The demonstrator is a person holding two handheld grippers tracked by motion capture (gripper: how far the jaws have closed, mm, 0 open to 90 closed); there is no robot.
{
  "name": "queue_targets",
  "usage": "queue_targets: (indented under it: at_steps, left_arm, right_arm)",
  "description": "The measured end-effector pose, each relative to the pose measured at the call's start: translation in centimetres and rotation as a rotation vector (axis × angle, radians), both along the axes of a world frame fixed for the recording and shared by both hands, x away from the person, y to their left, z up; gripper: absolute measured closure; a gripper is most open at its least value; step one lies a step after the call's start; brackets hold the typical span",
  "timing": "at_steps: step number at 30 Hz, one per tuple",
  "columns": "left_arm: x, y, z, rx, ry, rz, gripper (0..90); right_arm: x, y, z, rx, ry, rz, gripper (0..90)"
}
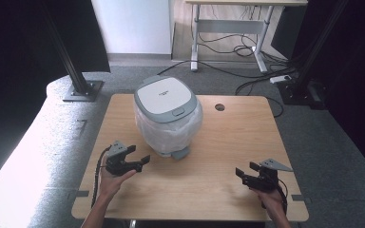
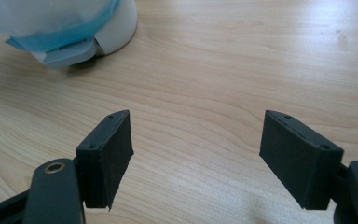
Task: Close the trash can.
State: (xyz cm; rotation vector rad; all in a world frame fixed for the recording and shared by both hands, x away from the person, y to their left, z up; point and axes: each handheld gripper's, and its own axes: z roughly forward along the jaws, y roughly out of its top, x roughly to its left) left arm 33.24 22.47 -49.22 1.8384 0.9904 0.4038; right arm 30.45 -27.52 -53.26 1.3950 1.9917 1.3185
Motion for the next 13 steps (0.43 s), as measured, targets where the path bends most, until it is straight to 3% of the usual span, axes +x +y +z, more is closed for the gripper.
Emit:
queue_targets:
  at_steps: [4,13]
  left_arm:
    - [0.3,0.0,-1.1,0.045,0.019,0.005,20.7]
    - [0.8,-0.1,-1.9,0.053,0.039,-0.001,20.7]
  right_arm:
    - [0.1,0.1,-0.3,-0.015,0.008,-0.002,24.9]
    - [0.2,0.2,-0.5,-0.025,0.009,-0.006,24.9]
